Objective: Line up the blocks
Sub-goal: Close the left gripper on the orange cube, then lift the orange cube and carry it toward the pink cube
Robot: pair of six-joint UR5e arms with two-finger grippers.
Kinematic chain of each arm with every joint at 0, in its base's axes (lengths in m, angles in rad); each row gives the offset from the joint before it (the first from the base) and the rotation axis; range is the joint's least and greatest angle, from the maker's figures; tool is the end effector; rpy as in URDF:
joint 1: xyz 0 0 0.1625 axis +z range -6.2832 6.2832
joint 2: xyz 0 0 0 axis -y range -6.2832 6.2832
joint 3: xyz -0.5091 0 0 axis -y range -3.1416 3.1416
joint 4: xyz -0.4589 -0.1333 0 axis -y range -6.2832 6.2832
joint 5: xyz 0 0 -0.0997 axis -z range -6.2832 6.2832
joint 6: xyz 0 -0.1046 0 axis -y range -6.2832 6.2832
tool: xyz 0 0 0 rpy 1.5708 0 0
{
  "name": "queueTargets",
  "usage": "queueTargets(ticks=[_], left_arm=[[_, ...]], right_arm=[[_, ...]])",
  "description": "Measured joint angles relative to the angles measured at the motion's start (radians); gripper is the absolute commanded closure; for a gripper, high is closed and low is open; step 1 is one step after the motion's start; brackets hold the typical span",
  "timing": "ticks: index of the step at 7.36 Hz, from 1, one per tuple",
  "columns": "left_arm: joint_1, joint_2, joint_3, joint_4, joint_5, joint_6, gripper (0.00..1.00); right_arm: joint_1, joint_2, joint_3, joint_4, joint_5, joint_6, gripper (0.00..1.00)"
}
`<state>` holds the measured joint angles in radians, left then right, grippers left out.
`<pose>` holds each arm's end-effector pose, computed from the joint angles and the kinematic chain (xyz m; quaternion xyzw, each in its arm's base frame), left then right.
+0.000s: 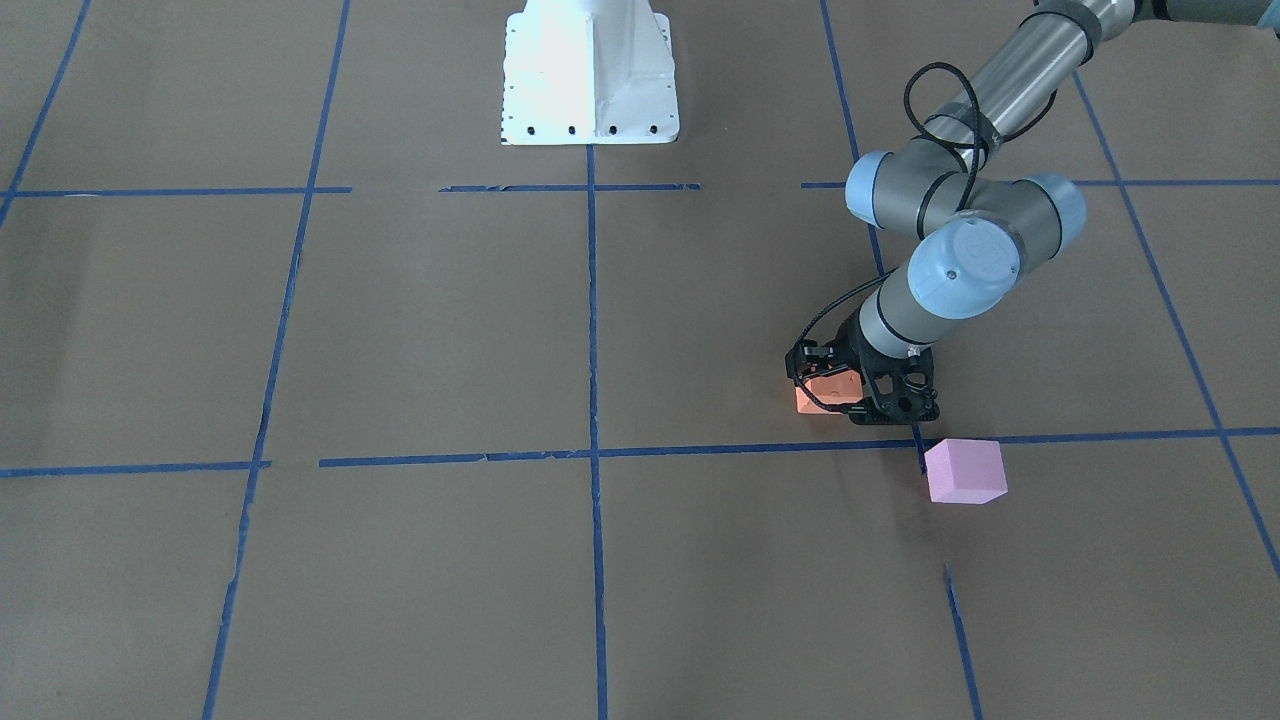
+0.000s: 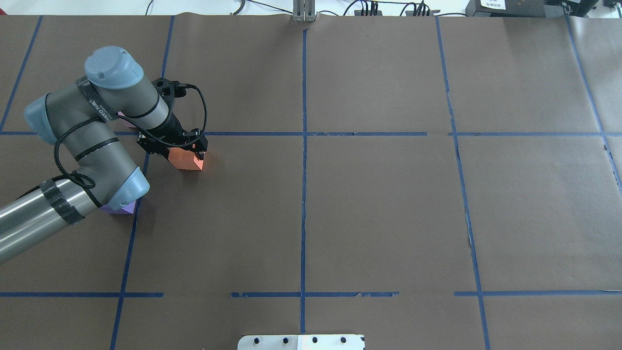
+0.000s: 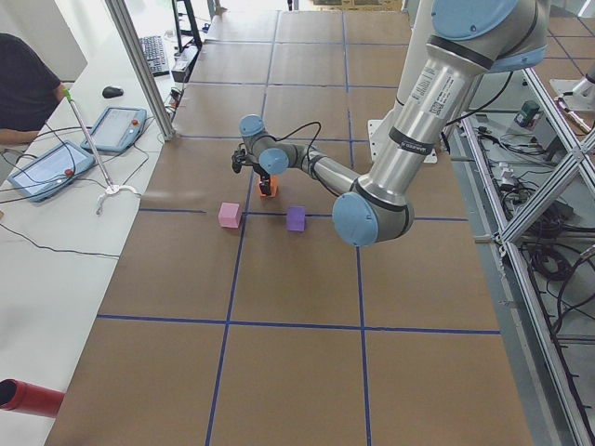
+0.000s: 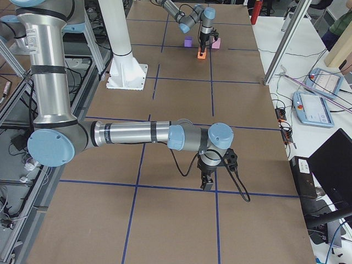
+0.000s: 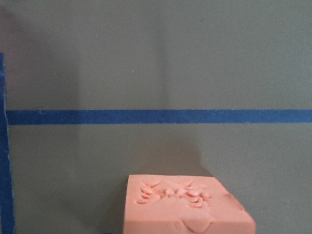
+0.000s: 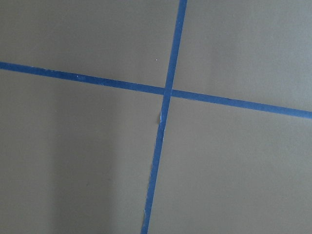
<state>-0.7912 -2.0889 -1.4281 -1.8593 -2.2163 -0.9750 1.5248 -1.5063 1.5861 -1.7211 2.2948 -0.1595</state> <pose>0.5187 -0.6249 0.4409 -0.0330 0.4294 0.0154 0.9024 0.0371 -0.5865 0.7192 -0.0128 -0.3552 -0.0834 0.9310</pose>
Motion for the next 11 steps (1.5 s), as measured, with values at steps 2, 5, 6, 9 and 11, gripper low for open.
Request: queueTargets(ticks=[2,5,6,9,11], left_arm=[[0.000,-0.008,0.001,0.001,0.003,0.000,0.50],[-0.043,-0.012,-0.022,0.008,0.001,0.009,0.46],[-0.080,-0.004,-0.047,0.016,-0.002,0.020,0.45],[-0.177,0.105,-0.160,0.027,-0.010,0.121,0.44],[-0.217,0.188,-0.195,0.032,-0.002,0.232,0.43]], right_arm=[[0.000,0.000,0.000,0.000,0.000,0.000,0.00],[0.000,0.000,0.000,0.000,0.000,0.000,0.00],[0.000,0.000,0.000,0.000,0.000,0.000,0.00],[0.000,0.000,0.000,0.000,0.000,0.000,0.00],[0.000,0.000,0.000,0.000,0.000,0.000,0.00]])
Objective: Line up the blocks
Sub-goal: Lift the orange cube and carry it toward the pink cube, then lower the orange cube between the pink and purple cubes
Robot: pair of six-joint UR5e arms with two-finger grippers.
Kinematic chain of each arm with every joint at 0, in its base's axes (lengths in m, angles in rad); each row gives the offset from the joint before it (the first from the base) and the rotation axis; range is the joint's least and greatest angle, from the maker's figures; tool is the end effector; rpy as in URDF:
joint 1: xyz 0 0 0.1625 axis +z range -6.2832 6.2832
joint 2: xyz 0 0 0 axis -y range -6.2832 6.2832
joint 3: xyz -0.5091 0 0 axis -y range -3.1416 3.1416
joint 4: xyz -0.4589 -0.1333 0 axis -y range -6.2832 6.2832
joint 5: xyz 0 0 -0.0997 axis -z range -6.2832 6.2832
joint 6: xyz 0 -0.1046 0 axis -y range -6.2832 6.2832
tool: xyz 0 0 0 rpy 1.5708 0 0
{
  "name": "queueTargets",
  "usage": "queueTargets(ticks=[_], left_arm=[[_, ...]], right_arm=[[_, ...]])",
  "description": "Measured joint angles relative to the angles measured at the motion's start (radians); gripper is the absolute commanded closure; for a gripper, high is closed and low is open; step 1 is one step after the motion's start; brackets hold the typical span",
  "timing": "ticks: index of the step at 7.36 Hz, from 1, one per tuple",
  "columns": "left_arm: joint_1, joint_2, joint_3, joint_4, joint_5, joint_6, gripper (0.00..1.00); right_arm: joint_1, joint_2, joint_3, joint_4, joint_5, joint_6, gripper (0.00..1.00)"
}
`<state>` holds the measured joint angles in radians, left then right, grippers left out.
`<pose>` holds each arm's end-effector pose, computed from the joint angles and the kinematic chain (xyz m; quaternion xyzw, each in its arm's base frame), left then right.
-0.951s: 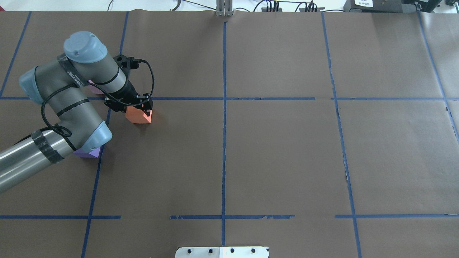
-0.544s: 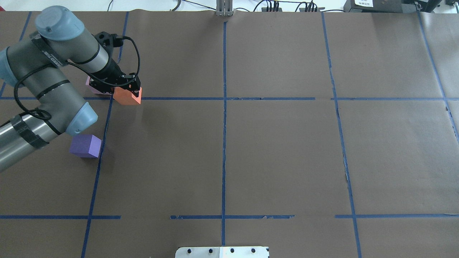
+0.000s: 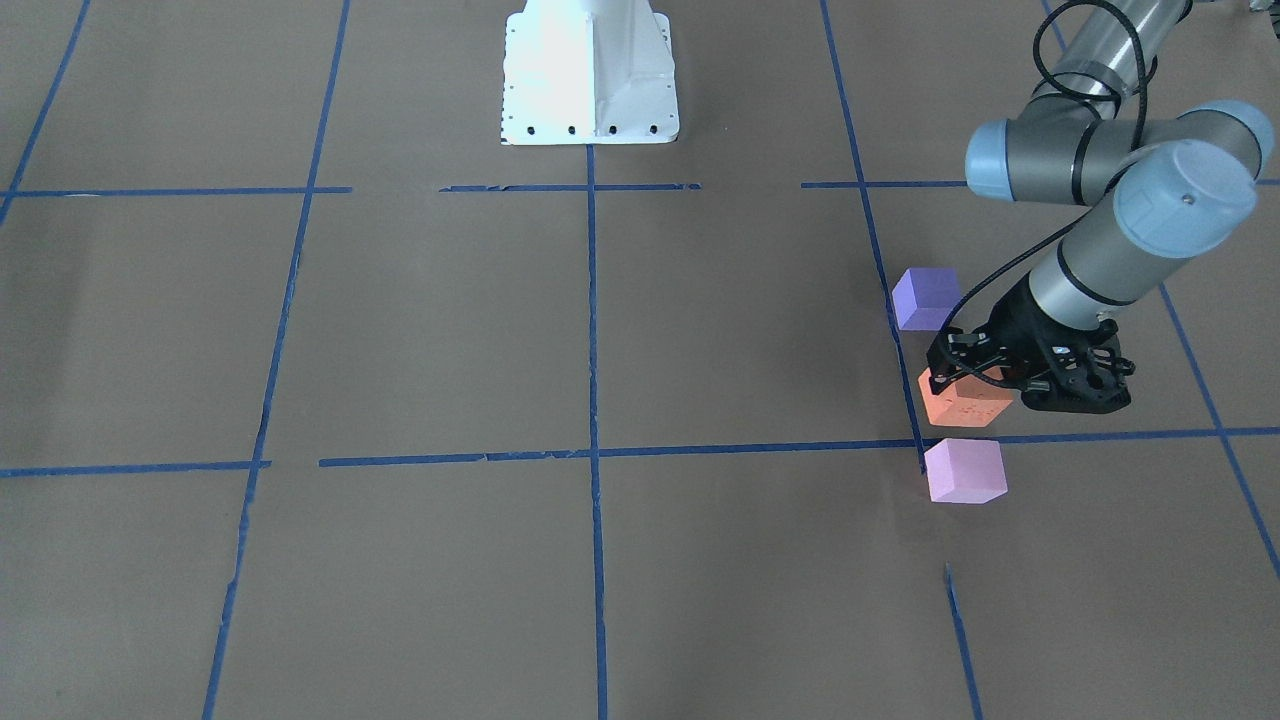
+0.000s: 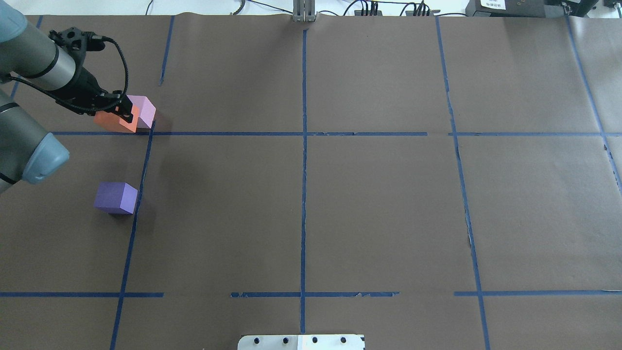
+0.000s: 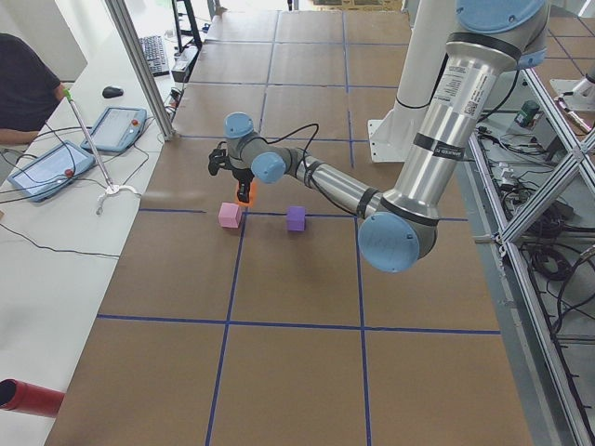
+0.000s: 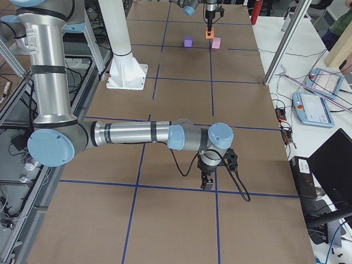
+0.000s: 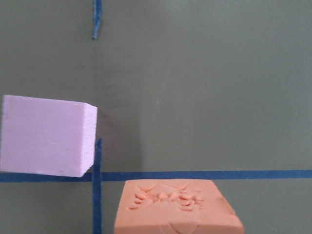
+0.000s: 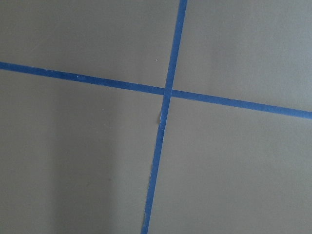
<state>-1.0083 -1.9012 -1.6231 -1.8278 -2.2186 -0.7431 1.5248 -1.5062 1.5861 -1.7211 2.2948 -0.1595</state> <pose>0.3250 -0.6470 0.4801 0.0533 0.4211 0.0185 0.9053 0.0371 -0.5866 0.7191 -0.0128 -0.3552 -0.0835 0.9310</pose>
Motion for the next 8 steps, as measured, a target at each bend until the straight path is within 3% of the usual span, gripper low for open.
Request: queueTargets(ticks=[3,8], left_arm=[[0.003,0.043,0.006,-0.002,0.003,0.048,0.40],[0.062,0.015,0.077,-0.010,-0.009,0.042,0.40]], right_arm=[[0.000,0.000,0.000,0.000,0.000,0.000,0.00],[0.000,0.000,0.000,0.000,0.000,0.000,0.00]])
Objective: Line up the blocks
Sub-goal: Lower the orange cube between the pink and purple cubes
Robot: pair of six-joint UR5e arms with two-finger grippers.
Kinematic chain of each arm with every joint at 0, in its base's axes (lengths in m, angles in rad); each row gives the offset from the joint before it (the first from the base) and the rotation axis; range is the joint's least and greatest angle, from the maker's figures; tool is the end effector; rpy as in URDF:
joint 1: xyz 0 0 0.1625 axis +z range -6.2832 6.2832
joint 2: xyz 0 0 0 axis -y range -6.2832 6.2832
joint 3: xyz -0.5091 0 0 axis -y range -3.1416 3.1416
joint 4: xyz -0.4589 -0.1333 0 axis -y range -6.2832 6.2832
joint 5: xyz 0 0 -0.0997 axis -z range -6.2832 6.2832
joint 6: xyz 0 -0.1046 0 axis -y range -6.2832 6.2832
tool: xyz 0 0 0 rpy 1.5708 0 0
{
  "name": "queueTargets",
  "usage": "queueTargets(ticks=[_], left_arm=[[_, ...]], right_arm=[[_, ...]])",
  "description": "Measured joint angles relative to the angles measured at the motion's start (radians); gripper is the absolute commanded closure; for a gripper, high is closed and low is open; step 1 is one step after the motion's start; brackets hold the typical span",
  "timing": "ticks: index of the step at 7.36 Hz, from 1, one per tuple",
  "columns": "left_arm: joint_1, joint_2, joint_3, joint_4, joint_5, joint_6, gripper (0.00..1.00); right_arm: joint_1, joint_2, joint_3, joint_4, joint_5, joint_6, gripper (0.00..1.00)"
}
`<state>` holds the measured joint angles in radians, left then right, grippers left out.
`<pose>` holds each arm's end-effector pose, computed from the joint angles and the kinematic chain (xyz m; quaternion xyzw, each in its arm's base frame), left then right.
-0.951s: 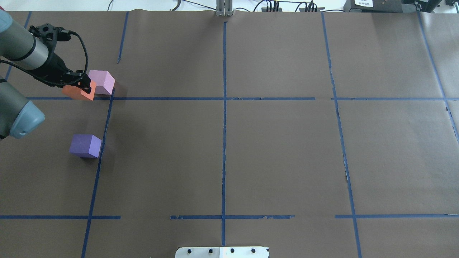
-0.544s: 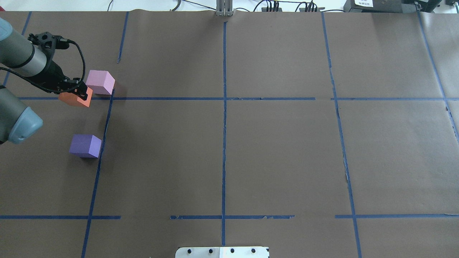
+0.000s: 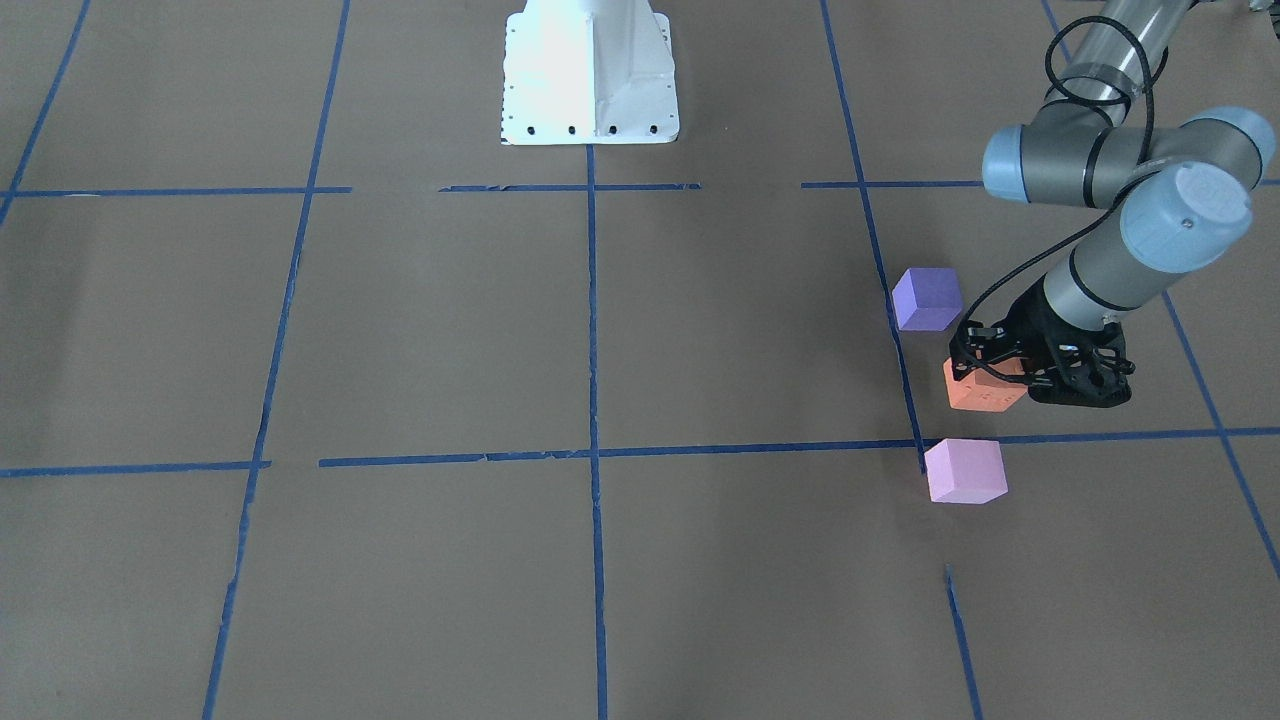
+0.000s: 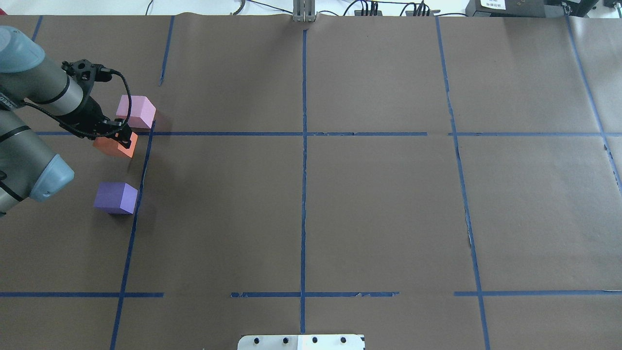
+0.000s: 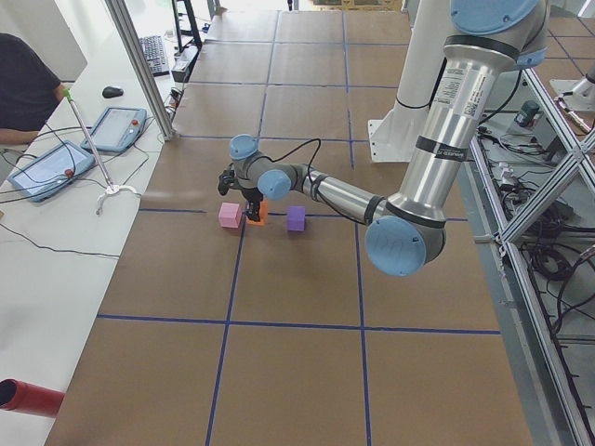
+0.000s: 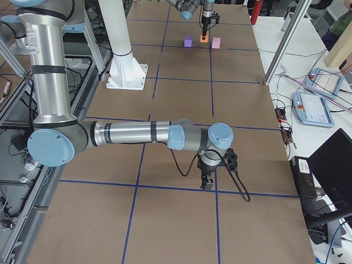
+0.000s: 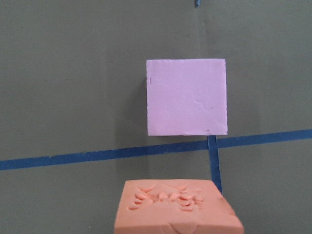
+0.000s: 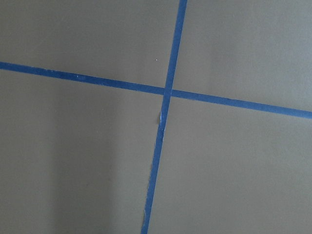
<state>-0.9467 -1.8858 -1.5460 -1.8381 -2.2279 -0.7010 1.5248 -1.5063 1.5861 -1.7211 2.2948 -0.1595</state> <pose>0.3678 -0.6296 0.5328 0.0145 0.4048 0.0537 0.9127 0.0371 -0.5865 0.7192 -0.0128 -0.3552 -0.0834 0.9310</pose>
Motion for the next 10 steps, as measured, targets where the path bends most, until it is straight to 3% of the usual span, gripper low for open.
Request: queueTargets(ticks=[10], left_arm=[[0.026,-0.009,0.040,-0.002,-0.003,-0.003,0.35]], right_arm=[[0.000,0.000,0.000,0.000,0.000,0.000,0.00]])
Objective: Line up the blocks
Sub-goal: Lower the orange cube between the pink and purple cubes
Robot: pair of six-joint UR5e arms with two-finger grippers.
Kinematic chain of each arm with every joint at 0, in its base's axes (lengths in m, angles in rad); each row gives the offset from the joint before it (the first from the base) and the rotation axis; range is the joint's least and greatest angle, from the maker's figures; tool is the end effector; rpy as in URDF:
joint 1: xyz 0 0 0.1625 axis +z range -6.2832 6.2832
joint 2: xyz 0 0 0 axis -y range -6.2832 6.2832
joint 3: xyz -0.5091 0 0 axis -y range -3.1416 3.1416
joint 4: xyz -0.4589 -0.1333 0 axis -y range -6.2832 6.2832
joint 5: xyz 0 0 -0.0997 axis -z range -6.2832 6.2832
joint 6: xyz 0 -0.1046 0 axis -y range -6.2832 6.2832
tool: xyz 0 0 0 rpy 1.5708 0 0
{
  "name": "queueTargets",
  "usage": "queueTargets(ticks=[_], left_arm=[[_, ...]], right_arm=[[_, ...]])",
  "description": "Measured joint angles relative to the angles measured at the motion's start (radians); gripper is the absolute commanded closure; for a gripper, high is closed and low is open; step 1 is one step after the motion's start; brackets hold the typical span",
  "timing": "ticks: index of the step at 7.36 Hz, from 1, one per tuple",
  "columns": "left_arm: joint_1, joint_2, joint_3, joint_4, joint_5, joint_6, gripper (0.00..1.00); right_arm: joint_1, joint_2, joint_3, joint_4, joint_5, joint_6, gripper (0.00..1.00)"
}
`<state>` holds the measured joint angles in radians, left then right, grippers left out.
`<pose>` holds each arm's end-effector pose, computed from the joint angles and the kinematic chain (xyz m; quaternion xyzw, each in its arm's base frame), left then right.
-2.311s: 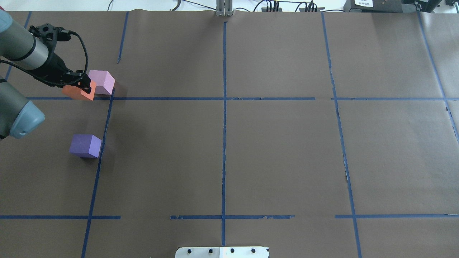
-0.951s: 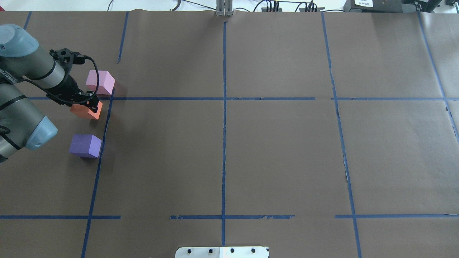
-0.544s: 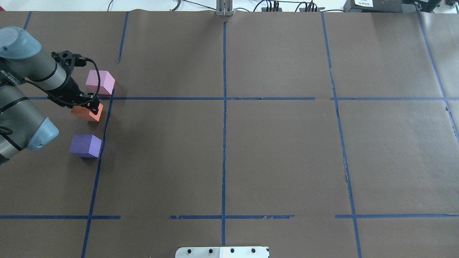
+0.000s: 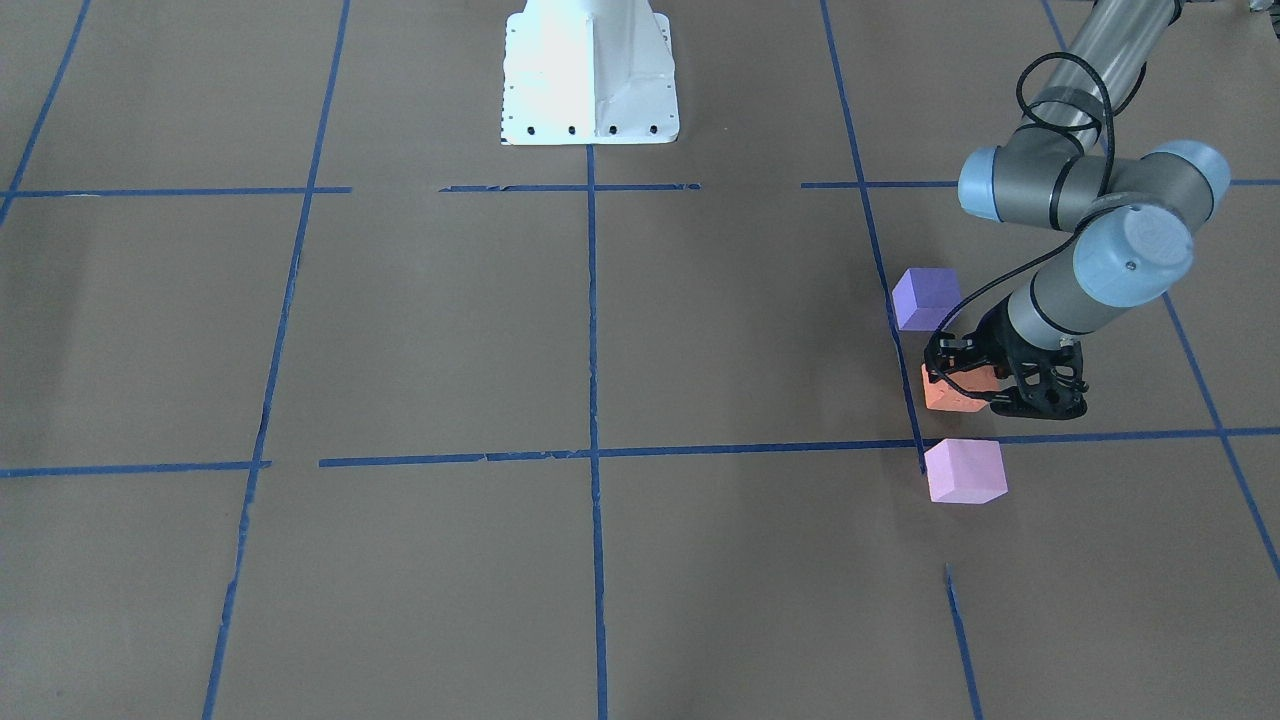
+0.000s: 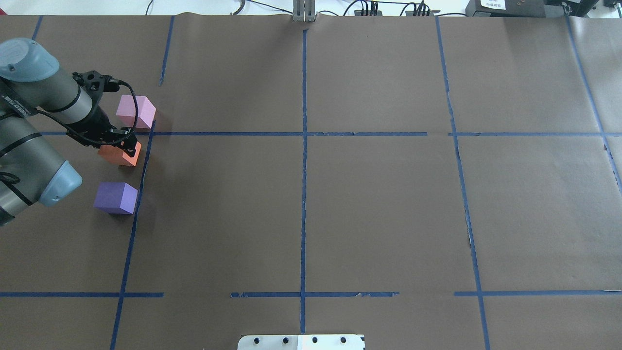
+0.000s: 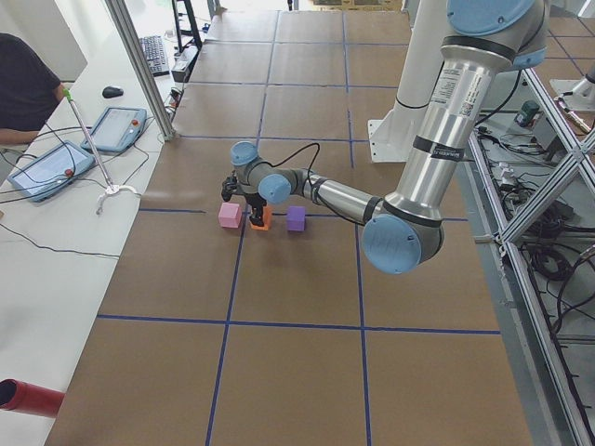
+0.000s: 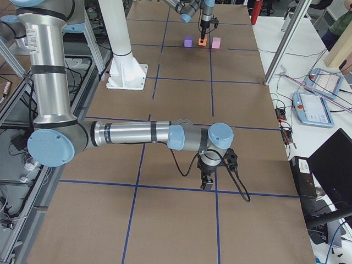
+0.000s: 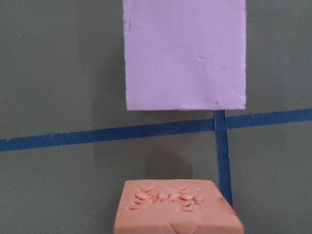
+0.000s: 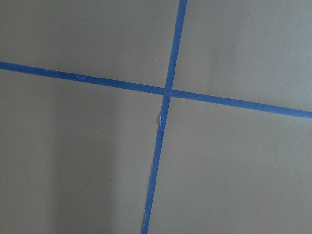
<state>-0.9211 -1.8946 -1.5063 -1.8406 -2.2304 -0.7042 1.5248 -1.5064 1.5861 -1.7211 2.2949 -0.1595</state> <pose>0.3885 -0.6258 0.5485 -0.0030 0.3986 0.0598 0.9152 0.0371 -0.5865 0.7192 -0.0129 -0.3553 -0.0834 0.9309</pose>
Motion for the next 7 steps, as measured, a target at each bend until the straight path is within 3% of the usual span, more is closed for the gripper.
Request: queueTargets(ticks=[3,4,5,7], left_arm=[[0.008,-0.007,0.005,0.001,0.000,0.000,0.30],[0.010,-0.009,0.009,0.001,0.000,0.000,0.22],[0.013,-0.010,0.012,0.000,0.000,0.000,0.03],[0.016,-0.010,0.015,0.000,0.000,0.000,0.00]], right_arm=[[0.000,0.000,0.000,0.000,0.000,0.000,0.00],[0.000,0.000,0.000,0.000,0.000,0.000,0.00],[0.000,0.000,0.000,0.000,0.000,0.000,0.00],[0.000,0.000,0.000,0.000,0.000,0.000,0.00]])
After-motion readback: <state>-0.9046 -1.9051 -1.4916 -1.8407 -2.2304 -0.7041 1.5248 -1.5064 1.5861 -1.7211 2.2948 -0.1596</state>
